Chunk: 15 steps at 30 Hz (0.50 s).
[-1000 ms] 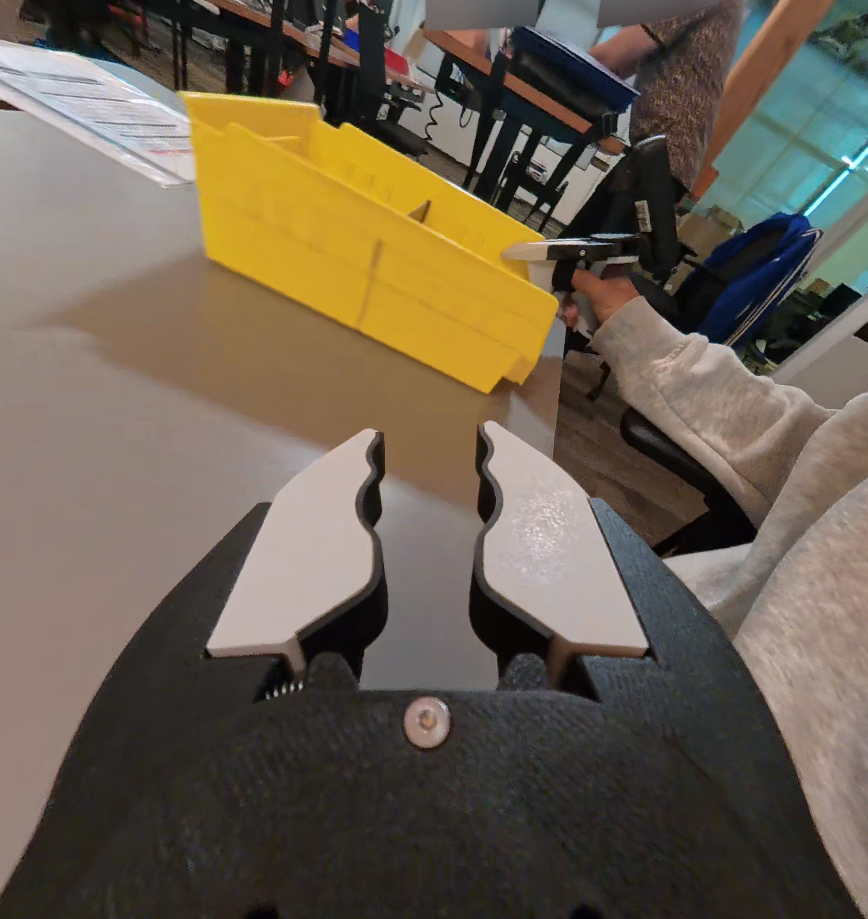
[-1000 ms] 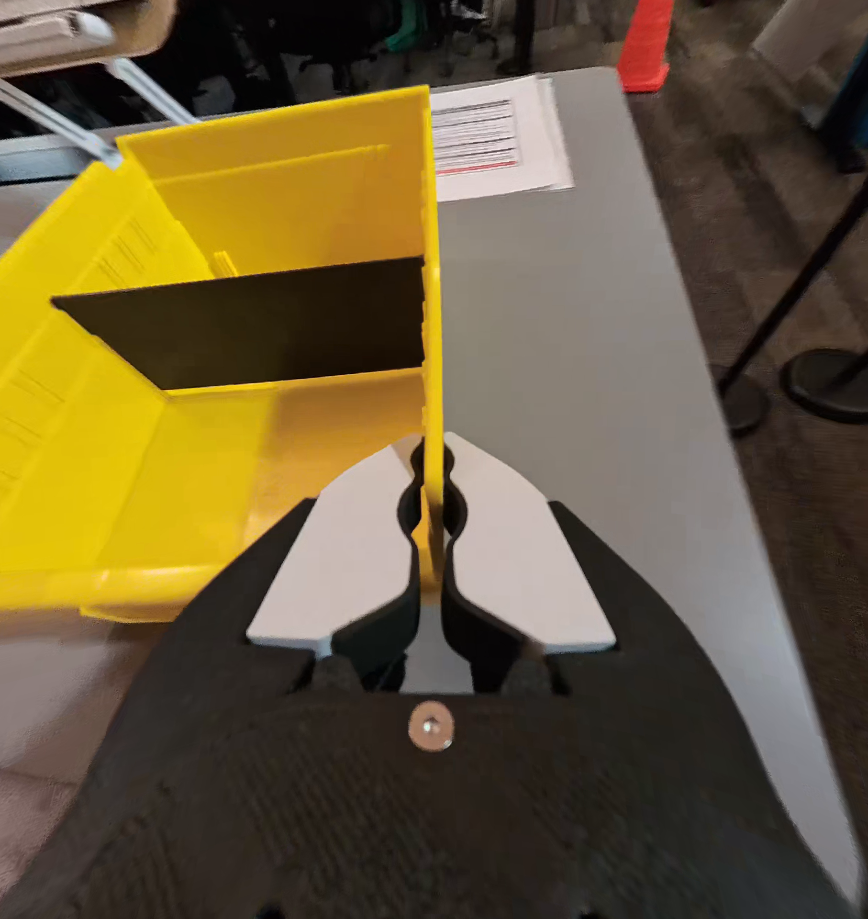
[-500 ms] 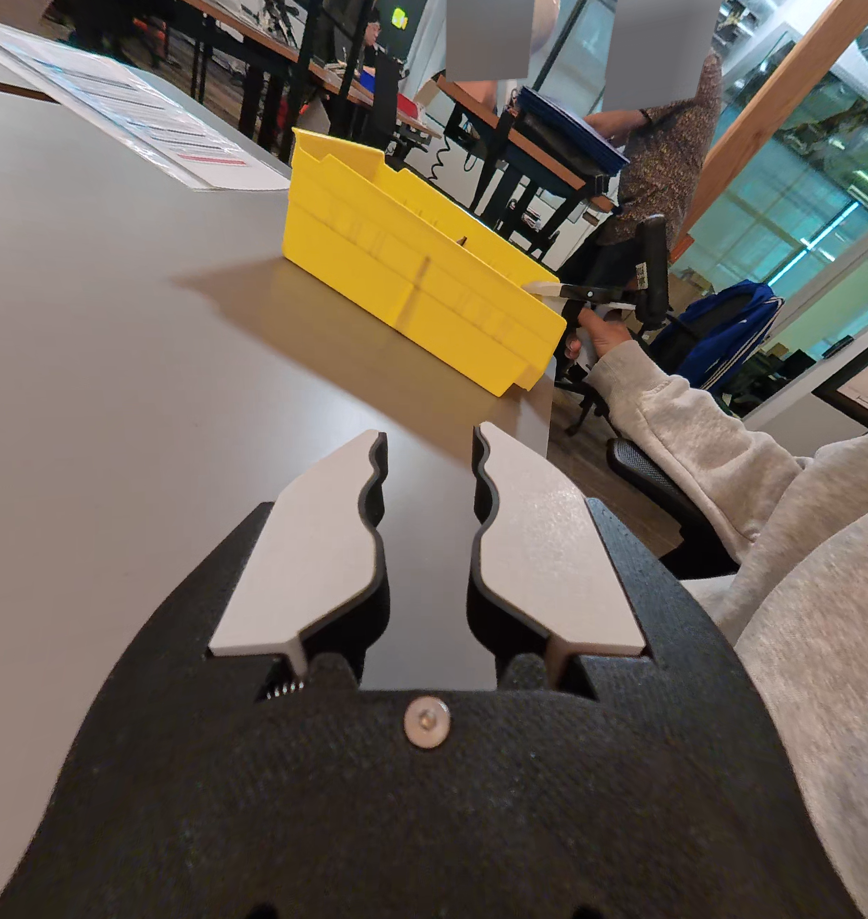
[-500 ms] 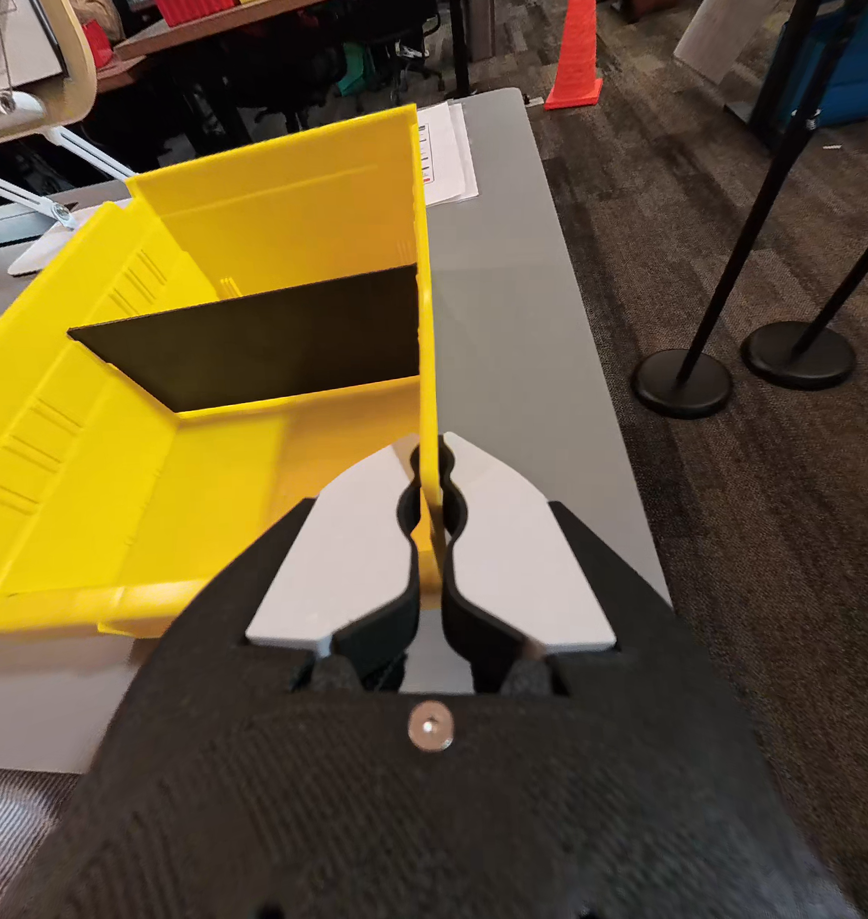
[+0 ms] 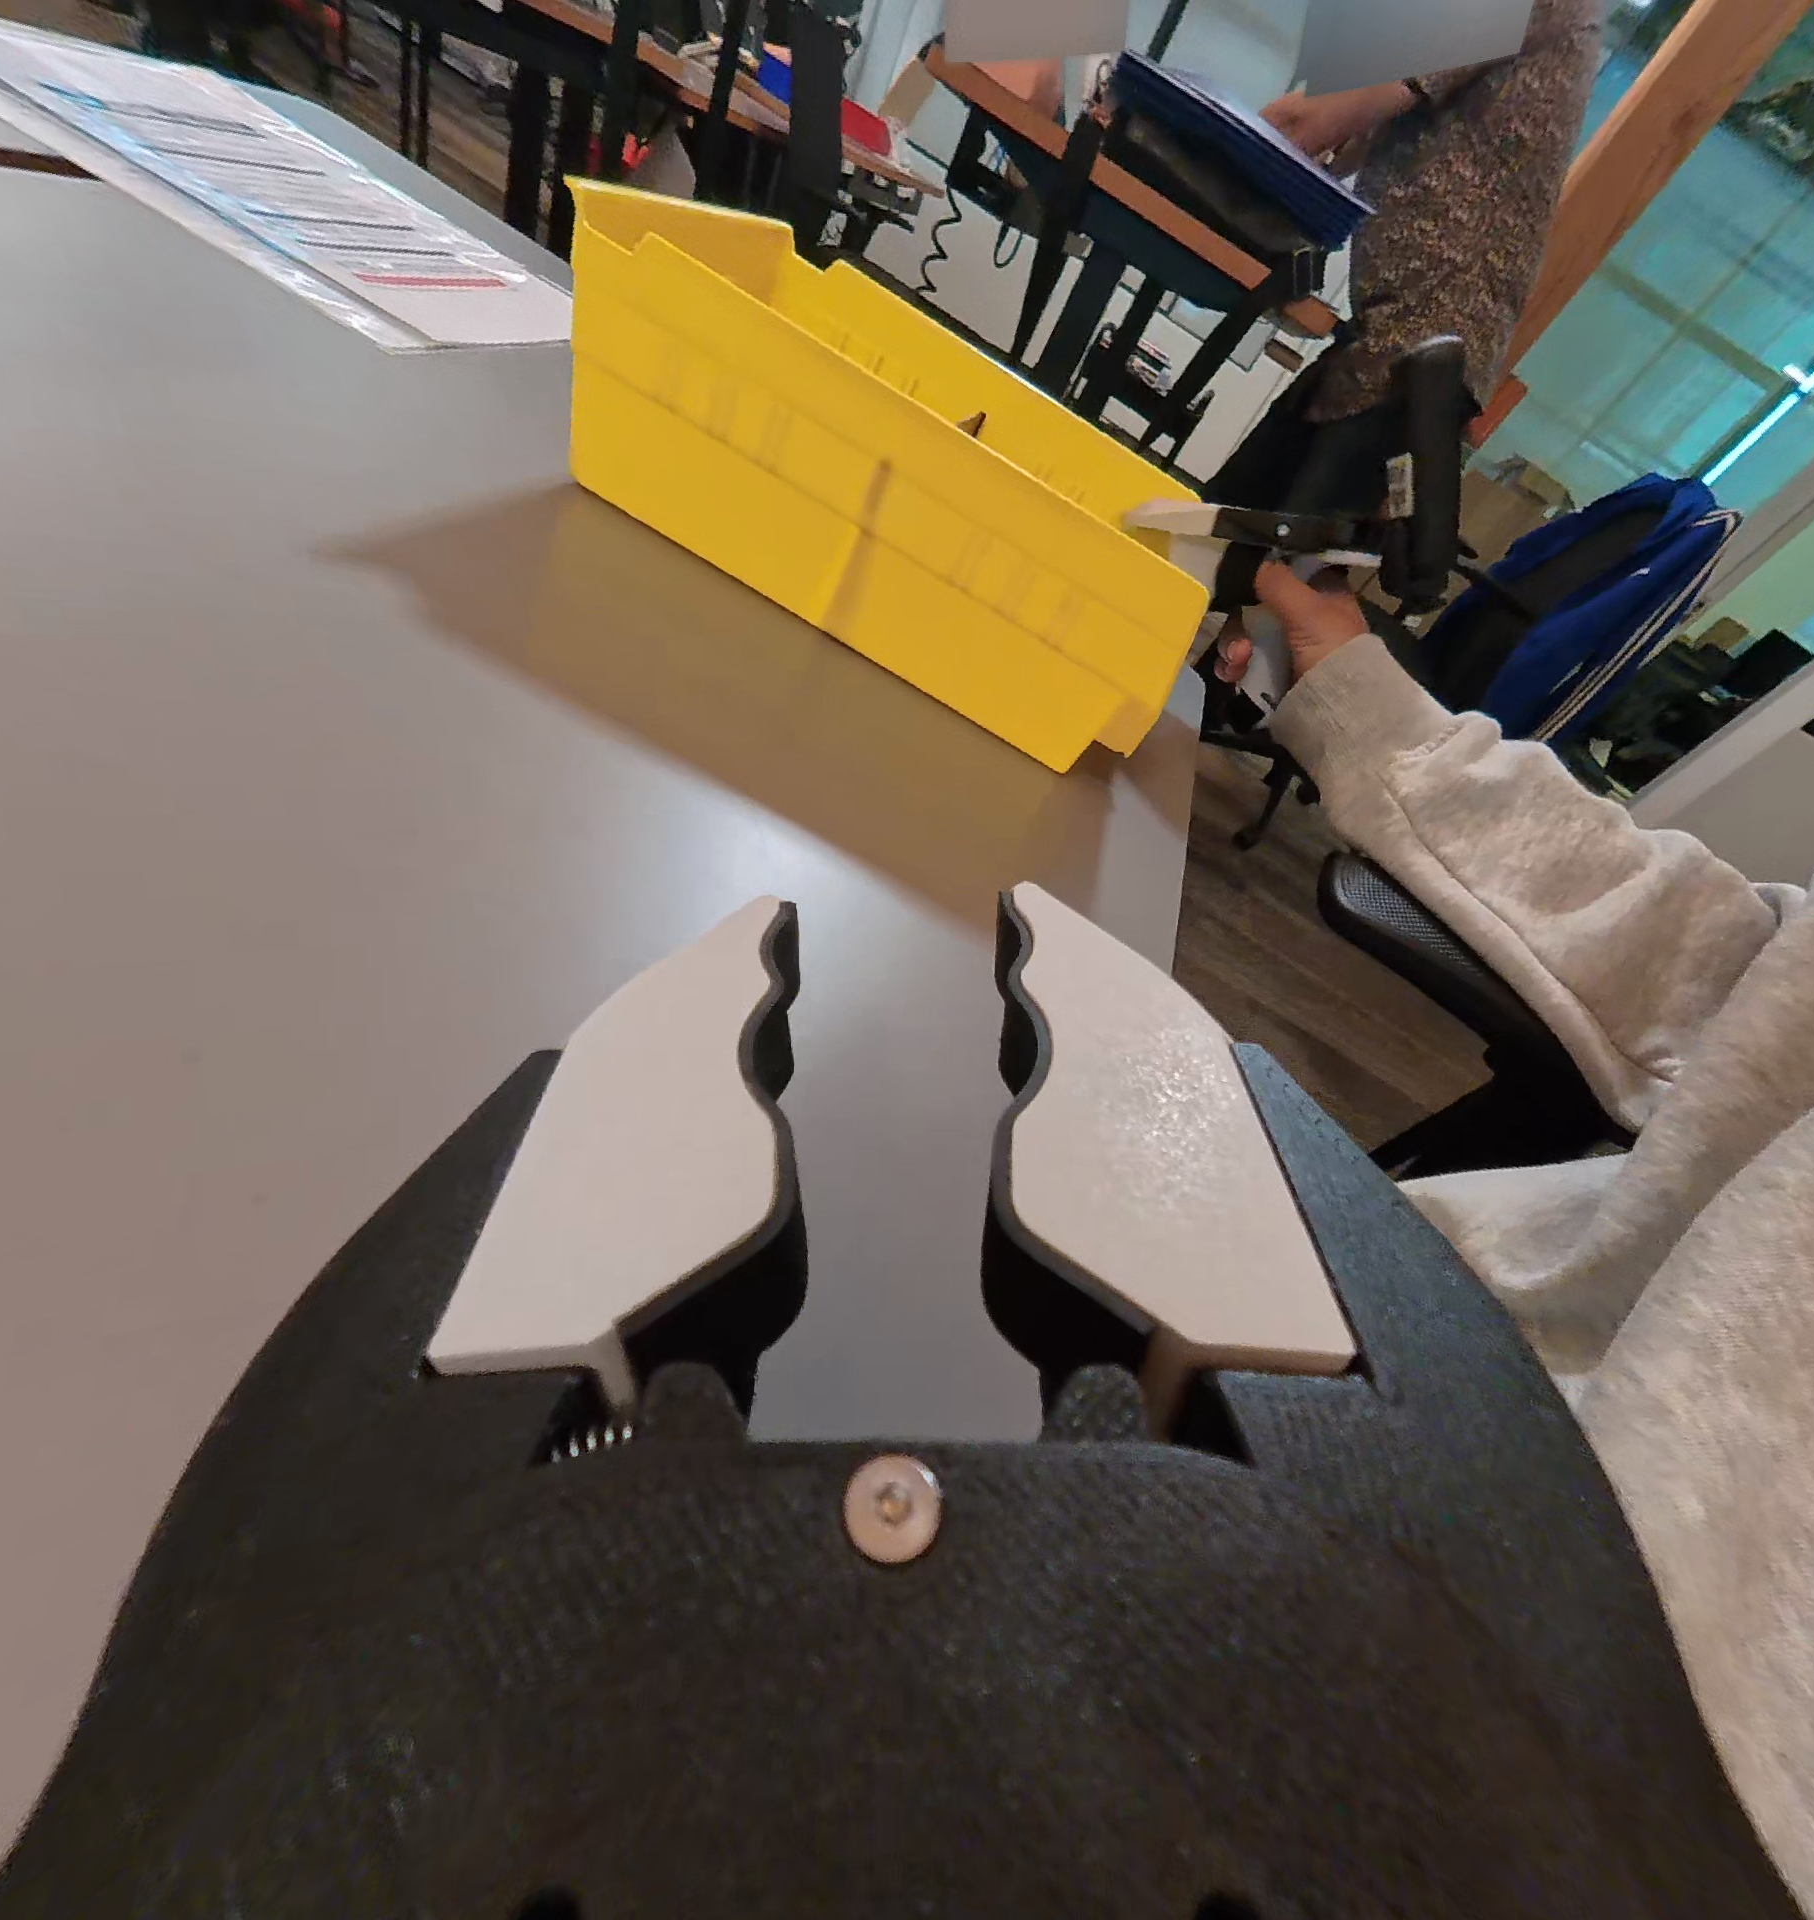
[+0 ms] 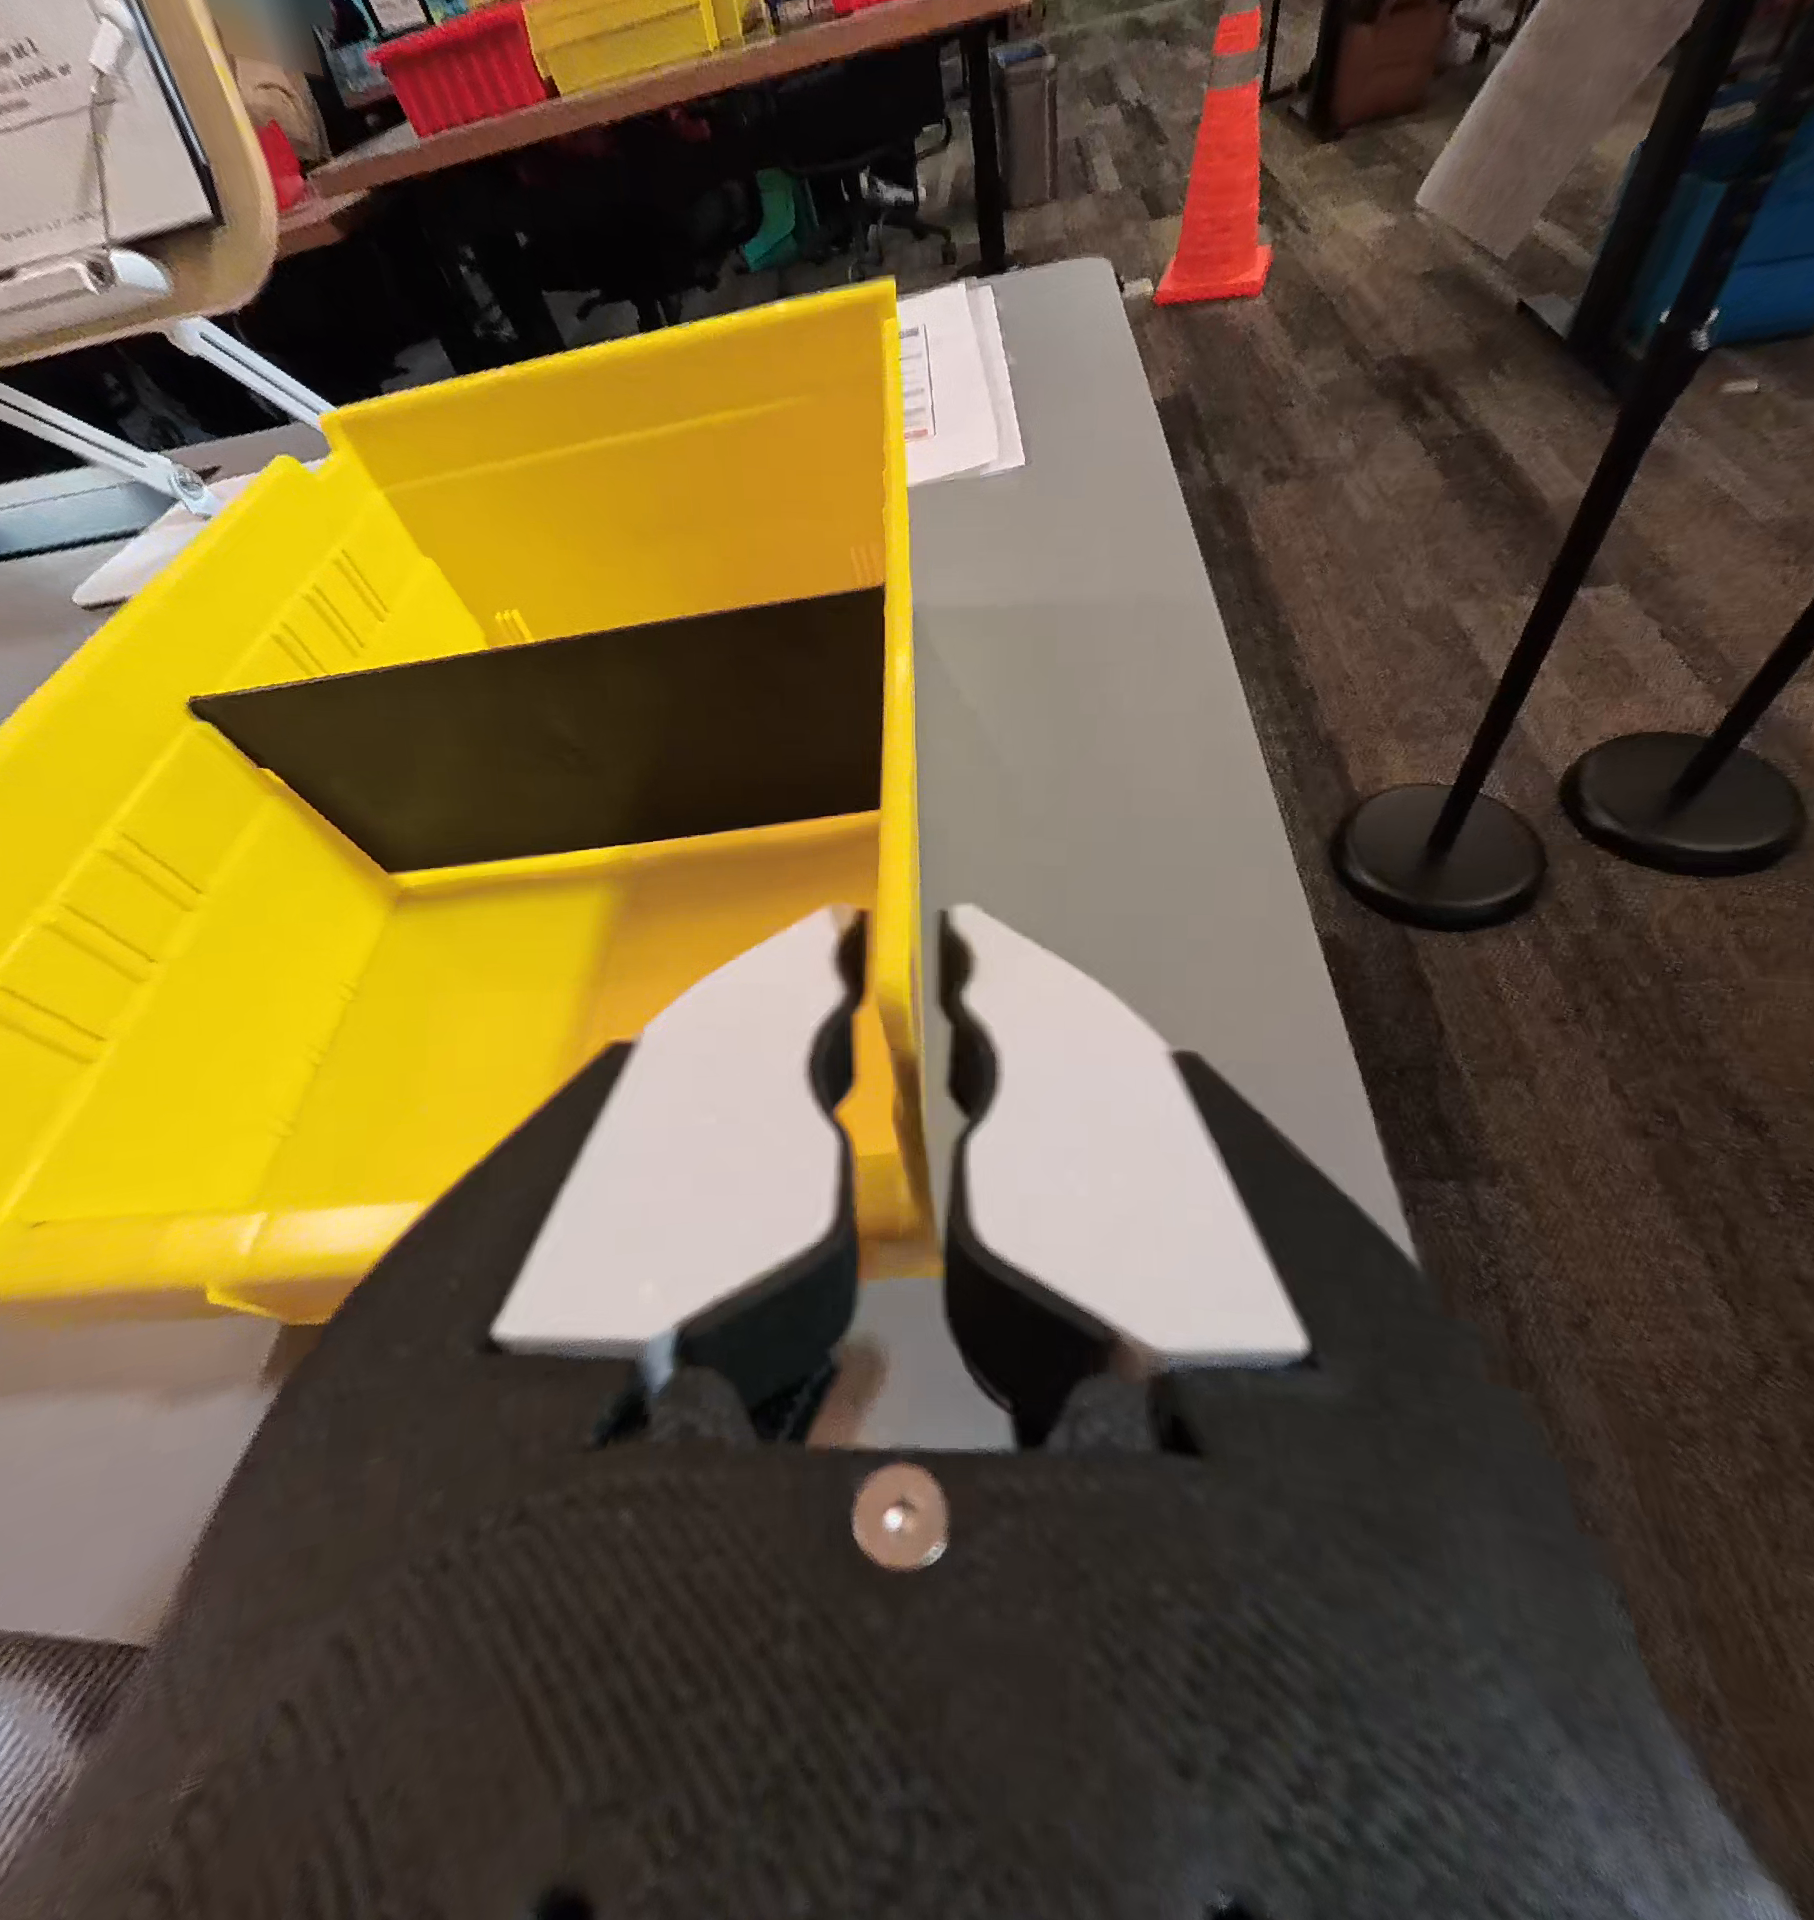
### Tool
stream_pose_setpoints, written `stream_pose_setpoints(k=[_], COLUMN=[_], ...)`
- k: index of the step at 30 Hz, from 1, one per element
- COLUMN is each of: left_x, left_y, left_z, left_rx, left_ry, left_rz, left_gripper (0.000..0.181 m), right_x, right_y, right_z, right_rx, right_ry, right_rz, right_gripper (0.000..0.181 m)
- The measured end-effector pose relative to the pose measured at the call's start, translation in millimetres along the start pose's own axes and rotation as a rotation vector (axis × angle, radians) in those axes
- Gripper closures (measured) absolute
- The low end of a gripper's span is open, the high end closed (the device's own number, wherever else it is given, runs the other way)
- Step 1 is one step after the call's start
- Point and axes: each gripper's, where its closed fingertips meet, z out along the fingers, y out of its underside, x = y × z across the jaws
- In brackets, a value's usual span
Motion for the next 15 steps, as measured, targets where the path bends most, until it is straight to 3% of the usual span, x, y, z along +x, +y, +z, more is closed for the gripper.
stream_pose_setpoints(k=[1,4,6,8,11,15], left_x=[-0.7,-4.1,-9.0,-15.4,-31.1,-57.9], left_y=[-1.9,-11.1,-20.2,-30.0,-45.9,-55.6], left_z=[-0.8,-4.8,-10.8,-23.3,-64.5,-170.5], left_rx=[0.01,0.053,0.085,0.098,0.127,0.232], left_ry=[-0.007,-0.039,-0.09,-0.161,-0.339,-0.77], left_rz=[0.0,-0.011,-0.006,-0.004,-0.005,0.052], left_gripper=[0.142,0.142,0.141,0.137,0.127,0.125], right_x=[3.6,-3.5,-39.4,-96.0,-205.8,-327.1], right_y=[-6.0,-47.0,-79.6,-92.9,-80.5,-31.7], right_z=[-4.6,-33.4,-54.2,-58.6,-42.3,-26.9], right_rx=[0.031,0.216,0.352,0.399,0.363,0.293], right_ry=[0.023,0.092,0.089,0.004,-0.318,-0.695], right_rz=[-0.004,-0.076,-0.187,-0.293,-0.303,-0.259], right_gripper=[0.155,0.153,0.154,0.154,0.144,0.144])
